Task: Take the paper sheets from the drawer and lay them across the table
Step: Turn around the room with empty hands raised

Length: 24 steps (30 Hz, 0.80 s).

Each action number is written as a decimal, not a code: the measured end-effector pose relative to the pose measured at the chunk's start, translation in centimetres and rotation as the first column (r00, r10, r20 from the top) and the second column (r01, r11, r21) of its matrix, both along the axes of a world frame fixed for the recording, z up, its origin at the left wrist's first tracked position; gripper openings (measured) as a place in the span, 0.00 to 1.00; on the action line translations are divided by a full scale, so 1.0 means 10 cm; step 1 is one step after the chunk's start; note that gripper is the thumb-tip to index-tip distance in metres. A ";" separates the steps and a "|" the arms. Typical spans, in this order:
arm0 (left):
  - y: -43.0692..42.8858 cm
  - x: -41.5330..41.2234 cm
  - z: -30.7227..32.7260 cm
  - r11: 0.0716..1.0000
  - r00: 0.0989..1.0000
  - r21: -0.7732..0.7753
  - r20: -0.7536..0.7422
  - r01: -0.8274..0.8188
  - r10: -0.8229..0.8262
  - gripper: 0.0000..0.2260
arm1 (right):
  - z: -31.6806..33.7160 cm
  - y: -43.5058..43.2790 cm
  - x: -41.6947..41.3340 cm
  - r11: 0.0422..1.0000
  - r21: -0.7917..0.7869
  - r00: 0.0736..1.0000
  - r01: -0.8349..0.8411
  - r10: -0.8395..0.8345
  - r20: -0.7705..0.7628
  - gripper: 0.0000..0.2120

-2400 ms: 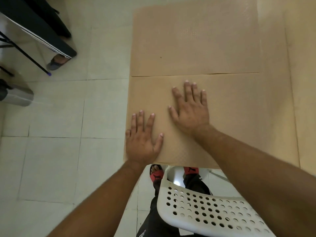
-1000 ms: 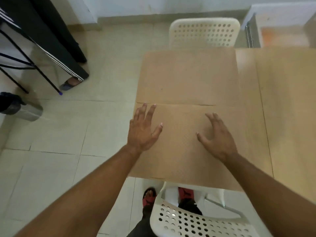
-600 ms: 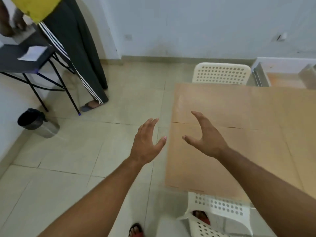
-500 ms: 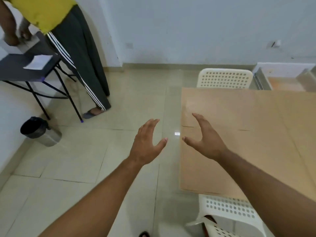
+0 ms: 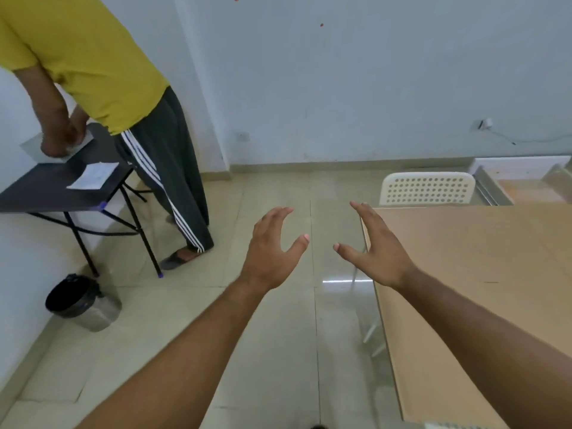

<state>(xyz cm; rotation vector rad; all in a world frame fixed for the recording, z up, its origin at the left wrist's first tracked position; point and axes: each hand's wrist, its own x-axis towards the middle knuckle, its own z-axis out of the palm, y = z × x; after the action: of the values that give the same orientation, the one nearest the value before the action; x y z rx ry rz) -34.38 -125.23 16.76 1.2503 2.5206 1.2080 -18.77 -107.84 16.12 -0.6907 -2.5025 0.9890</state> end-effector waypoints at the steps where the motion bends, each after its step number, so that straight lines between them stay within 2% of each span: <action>1: 0.09 -0.13 0.02 1.000 1.000 -0.004 -0.012 0.020 -0.020 0.26 | 0.00 0.07 -0.12 1.000 -0.009 1.000 0.007 -0.007 -0.004 0.43; 7: 0.88 -1.18 0.17 0.998 0.993 -0.032 -0.102 0.059 -0.061 0.27 | -0.01 0.81 -1.15 0.999 -0.031 0.997 0.031 -0.033 -0.073 0.42; 11: 1.51 -1.91 0.39 0.997 0.992 -0.051 -0.110 0.062 -0.067 0.28 | 0.15 1.49 -1.91 1.000 -0.028 0.995 0.012 -0.015 -0.101 0.43; 17: 2.60 -2.95 0.83 0.994 0.989 0.025 -0.109 0.107 -0.104 0.29 | 0.57 2.54 -2.93 1.000 0.003 0.989 0.013 -0.013 -0.145 0.42; 24: 4.00 -4.15 0.75 0.980 0.972 0.034 -0.138 0.195 -0.188 0.28 | 0.59 3.84 -3.95 0.996 0.010 0.983 0.090 -0.087 -0.159 0.40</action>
<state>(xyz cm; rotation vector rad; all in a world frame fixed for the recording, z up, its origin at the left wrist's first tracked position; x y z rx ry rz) -75.87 -85.19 24.27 1.5946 2.4017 1.1824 -58.30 -69.45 22.06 -0.6843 -2.3201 0.9507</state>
